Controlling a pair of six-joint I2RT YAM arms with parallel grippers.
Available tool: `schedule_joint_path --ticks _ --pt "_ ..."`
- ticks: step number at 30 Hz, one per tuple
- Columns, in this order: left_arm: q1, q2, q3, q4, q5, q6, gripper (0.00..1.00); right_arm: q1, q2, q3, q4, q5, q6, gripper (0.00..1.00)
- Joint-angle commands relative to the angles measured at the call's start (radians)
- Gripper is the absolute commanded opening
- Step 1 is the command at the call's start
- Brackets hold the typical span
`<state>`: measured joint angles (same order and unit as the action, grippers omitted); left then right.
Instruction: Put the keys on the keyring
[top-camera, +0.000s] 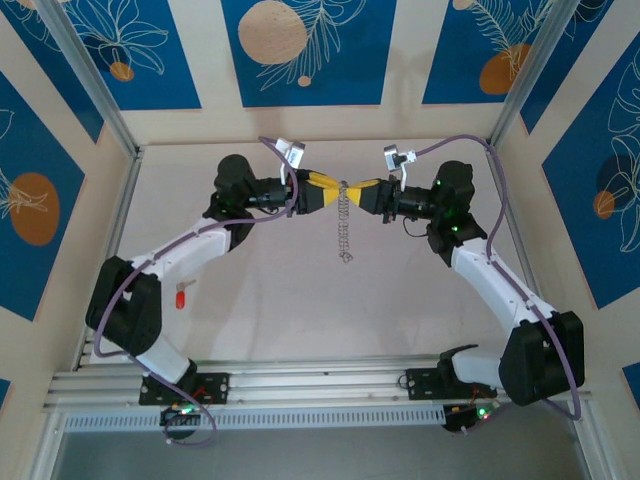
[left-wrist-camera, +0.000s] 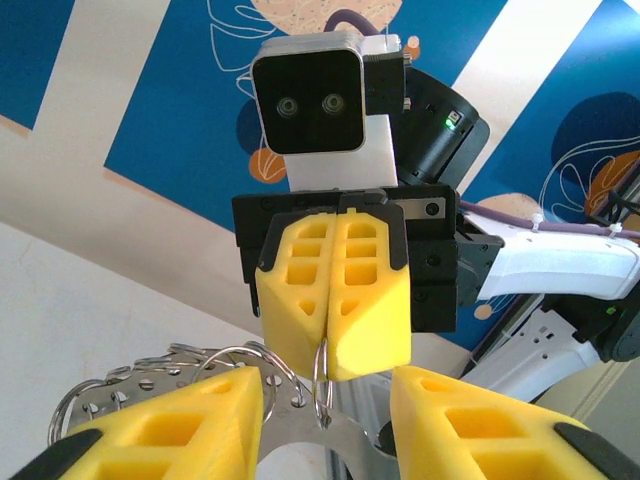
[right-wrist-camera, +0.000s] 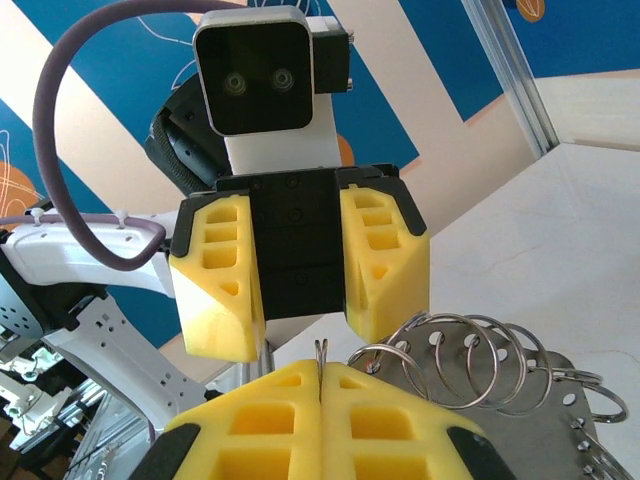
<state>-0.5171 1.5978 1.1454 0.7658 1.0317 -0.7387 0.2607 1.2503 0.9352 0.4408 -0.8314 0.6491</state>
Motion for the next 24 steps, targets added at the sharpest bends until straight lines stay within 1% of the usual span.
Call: schedule_joint_path --ticks 1,7,10,13,16,24 --pt "0.007 0.01 0.027 0.078 0.035 -0.033 0.37 0.003 0.001 0.041 0.023 -0.015 -0.022 0.0" --pt "0.007 0.012 0.022 0.102 0.05 -0.051 0.37 0.006 0.011 0.045 0.022 -0.004 -0.022 0.0" --pt "0.008 -0.003 0.011 0.093 0.035 -0.037 0.38 0.004 0.014 0.045 0.019 0.003 -0.023 0.0" --pt "0.01 -0.034 0.004 0.025 0.012 0.017 0.44 0.003 0.012 0.045 0.016 0.012 -0.025 0.0" --pt "0.009 -0.057 0.007 -0.032 0.006 0.061 0.44 0.003 0.013 0.045 0.02 0.014 -0.022 0.0" --pt "0.01 -0.032 0.02 -0.001 0.029 0.028 0.43 0.006 0.023 0.05 0.037 0.003 -0.006 0.0"
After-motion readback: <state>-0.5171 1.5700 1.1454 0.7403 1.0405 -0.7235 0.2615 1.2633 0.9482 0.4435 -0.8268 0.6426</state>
